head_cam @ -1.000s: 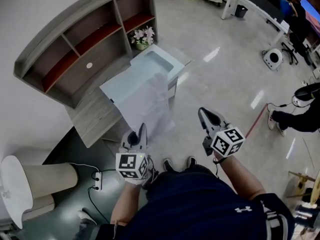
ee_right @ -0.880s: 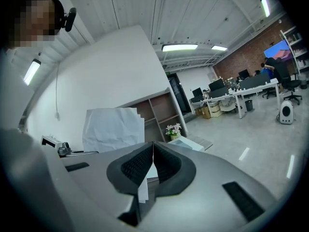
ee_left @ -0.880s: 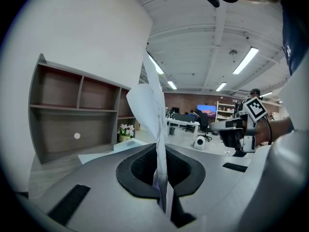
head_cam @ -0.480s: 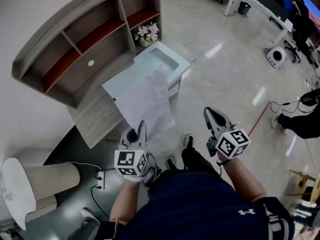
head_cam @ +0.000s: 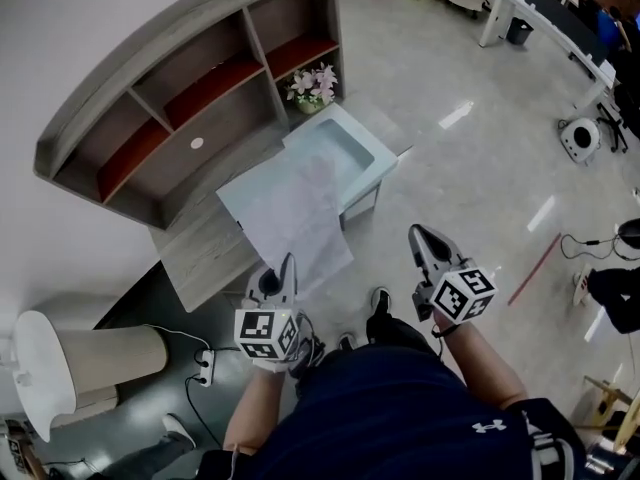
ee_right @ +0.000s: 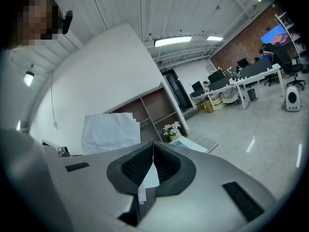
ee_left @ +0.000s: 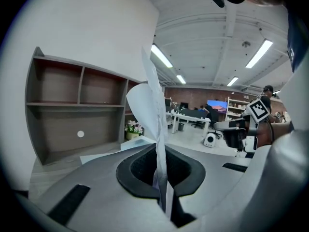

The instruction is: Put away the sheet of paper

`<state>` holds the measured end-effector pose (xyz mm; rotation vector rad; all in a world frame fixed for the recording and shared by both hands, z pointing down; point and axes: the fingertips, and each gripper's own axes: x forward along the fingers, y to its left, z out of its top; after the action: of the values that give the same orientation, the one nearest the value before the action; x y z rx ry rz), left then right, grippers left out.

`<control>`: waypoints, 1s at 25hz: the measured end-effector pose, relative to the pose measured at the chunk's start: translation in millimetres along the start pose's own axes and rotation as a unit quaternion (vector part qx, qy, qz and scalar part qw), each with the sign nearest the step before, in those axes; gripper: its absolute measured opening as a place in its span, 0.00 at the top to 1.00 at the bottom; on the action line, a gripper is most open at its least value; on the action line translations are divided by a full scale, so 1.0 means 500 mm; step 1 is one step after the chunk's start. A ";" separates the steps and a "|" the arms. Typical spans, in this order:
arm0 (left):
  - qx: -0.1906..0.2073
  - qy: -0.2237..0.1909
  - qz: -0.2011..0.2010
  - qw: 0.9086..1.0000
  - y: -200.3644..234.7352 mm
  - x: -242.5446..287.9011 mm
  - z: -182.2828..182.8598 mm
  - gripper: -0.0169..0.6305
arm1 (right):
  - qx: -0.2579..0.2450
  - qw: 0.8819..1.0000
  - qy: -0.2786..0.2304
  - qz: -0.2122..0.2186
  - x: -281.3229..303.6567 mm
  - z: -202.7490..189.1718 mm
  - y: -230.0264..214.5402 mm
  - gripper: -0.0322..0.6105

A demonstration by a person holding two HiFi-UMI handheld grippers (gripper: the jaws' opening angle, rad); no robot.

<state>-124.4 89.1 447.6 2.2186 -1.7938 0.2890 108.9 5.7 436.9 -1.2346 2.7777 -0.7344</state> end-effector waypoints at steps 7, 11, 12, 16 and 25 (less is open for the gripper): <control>-0.016 0.007 0.032 0.999 0.004 0.092 0.017 0.95 | 0.009 1.000 0.010 0.028 0.077 0.037 -0.078 0.93; -0.025 0.015 0.046 0.999 -0.003 0.127 0.019 0.95 | 0.018 0.999 0.024 0.037 0.100 0.041 -0.118 0.93; -0.026 0.016 0.048 0.998 -0.004 0.136 0.021 0.95 | 0.018 0.999 0.025 0.038 0.105 0.044 -0.128 0.93; -0.035 0.014 0.061 0.997 -0.002 0.169 0.033 0.95 | 0.016 0.998 0.029 0.048 0.128 0.054 -0.161 0.93; -0.042 0.016 0.073 0.996 -0.018 0.217 0.046 0.95 | 0.024 0.997 0.039 0.062 0.159 0.067 -0.196 0.93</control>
<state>-92.7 -17.0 460.3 2.0199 -1.9188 0.2722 129.2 -120.9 462.6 -1.0350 2.8502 -0.8508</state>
